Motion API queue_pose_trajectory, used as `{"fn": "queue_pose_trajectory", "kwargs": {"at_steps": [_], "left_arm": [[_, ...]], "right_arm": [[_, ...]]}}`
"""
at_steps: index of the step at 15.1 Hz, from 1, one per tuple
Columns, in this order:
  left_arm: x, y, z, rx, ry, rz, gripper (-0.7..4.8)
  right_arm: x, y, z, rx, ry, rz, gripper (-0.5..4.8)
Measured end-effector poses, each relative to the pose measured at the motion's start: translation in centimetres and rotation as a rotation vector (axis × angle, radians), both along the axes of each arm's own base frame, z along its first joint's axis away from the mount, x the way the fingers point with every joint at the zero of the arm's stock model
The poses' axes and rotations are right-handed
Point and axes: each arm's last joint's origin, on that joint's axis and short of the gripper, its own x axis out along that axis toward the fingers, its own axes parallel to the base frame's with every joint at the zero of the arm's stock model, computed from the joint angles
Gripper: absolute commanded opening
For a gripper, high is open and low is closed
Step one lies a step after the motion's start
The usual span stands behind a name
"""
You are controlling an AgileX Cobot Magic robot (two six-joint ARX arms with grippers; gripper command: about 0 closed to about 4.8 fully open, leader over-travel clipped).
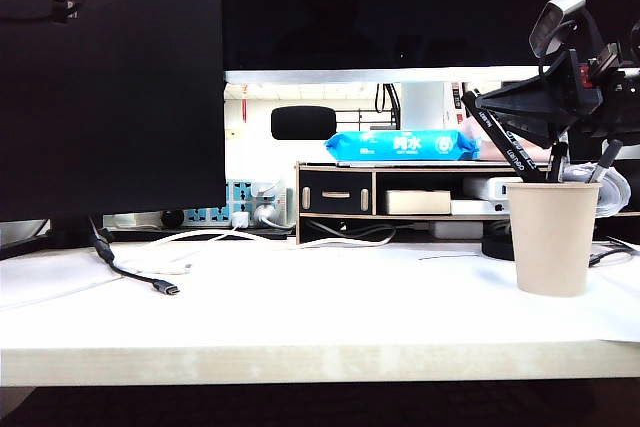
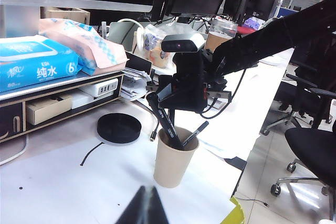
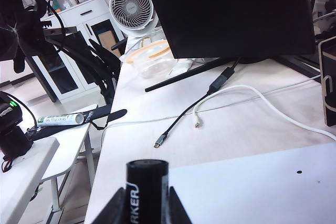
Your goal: Pick up the marker and insert it into the paper cup.
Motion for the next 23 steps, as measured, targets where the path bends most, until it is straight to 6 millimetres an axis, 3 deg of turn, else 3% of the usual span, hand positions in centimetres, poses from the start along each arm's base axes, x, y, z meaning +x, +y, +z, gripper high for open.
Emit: {"fn": "queue_pose_trajectory", "kwargs": {"at_steps": [2,10,14,15,16,18,19,22,23], "left_arm": [[0.0,0.0,0.0,0.000,0.000,0.000,-0.05],[0.0,0.0,0.0,0.001,-0.001,0.001,-0.05],[0.1,0.0,-0.2,0.011,0.014,0.021,-0.05],[0.1,0.1,-0.2,0.011,0.015,0.041,-0.05],[0.1,0.1,-0.2,0.011,0.015,0.056,-0.05],[0.1,0.1,0.0,0.003,-0.001,0.057,-0.05],[0.1,0.1,0.4,-0.033,-0.020,0.058,-0.05],[0.2,0.2,1.1,-0.095,-0.053,0.112,-0.05],[0.2,0.3,1.3,-0.116,-0.051,0.151,-0.05]], "right_arm": [[0.0,0.0,0.0,0.000,0.000,0.000,1.18],[0.0,0.0,0.0,0.000,-0.001,0.000,1.17],[0.7,-0.1,1.4,-0.002,-0.014,0.000,1.14],[0.8,-0.1,2.3,-0.002,-0.020,0.000,0.76],[0.7,-0.1,3.7,-0.004,-0.037,0.000,0.06],[0.1,0.0,6.6,-0.007,-0.067,0.000,-0.07],[-1.1,0.1,10.5,-0.010,-0.091,0.000,-0.07],[-4.2,0.4,16.0,-0.034,-0.114,-0.026,-0.07],[-6.3,0.9,18.2,-0.081,-0.094,-0.091,-0.07]]}}
